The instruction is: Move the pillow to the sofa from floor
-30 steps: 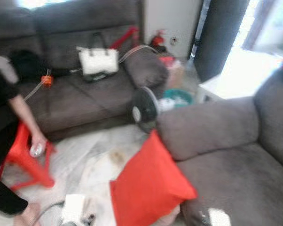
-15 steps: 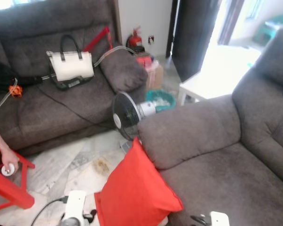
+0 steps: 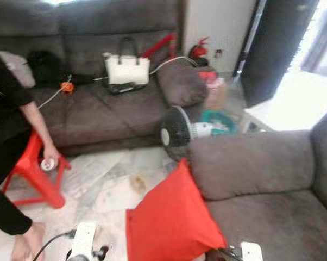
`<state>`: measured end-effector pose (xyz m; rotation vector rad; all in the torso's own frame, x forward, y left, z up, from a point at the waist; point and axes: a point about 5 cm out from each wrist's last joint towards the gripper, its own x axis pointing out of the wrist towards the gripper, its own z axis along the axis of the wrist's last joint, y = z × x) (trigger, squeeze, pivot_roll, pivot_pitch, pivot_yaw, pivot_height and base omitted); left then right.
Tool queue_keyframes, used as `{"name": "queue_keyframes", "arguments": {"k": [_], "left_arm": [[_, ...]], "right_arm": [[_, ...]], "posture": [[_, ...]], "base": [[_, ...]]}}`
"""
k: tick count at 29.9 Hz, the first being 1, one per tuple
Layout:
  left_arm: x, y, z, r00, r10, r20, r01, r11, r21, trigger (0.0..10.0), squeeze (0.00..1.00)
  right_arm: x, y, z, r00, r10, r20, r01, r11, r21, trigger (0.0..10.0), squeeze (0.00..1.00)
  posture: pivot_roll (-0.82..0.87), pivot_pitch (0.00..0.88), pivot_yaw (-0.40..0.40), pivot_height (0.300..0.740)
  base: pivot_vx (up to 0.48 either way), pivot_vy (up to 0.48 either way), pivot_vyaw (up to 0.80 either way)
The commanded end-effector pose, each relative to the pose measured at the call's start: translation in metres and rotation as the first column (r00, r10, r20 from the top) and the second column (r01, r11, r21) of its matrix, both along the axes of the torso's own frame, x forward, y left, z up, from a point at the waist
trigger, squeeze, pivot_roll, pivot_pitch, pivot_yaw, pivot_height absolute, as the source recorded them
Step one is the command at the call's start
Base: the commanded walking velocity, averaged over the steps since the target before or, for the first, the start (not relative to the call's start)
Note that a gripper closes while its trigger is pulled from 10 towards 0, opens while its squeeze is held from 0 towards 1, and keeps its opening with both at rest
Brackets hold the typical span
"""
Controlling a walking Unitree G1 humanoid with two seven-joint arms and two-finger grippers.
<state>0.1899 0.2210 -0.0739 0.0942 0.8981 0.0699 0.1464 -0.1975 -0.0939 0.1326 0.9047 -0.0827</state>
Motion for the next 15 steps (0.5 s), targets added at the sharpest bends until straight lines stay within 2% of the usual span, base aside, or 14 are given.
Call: {"name": "queue_keyframes", "arguments": {"k": [1,8,10,15], "left_arm": [[0.0054,-0.0038,0.0020,1.000,-0.007,0.015,0.007,1.000,-0.007,10.0,0.00],[0.0053,-0.0036,0.0020,1.000,-0.007,0.014,0.007,1.000,-0.007,10.0,0.00],[0.0052,-0.0034,0.0020,1.000,-0.006,0.014,0.006,1.000,-0.007,10.0,0.00],[0.0052,-0.0031,0.0020,1.000,-0.006,0.013,0.006,1.000,-0.006,10.0,0.00]], "right_arm": [[-0.0055,-0.0035,-0.0015,1.000,-0.019,-0.012,0.019,1.000,-0.005,10.0,0.00],[-0.0058,-0.0034,-0.0017,1.000,-0.022,-0.015,0.022,1.000,-0.004,10.0,0.00],[-0.0047,-0.0032,-0.0011,1.000,0.010,-0.012,-0.010,1.000,-0.015,10.0,0.00],[-0.0047,-0.0028,-0.0011,1.000,0.005,-0.010,-0.005,1.000,-0.009,10.0,0.00]], "posture": [[0.09,0.002,-0.023,0.740],[0.09,0.004,-0.023,0.740],[0.09,0.005,-0.022,0.740],[0.09,0.006,-0.022,0.740]], "base": [[0.000,0.000,0.00],[0.000,0.000,0.00],[0.000,0.000,0.00],[0.000,0.000,0.80]]}}
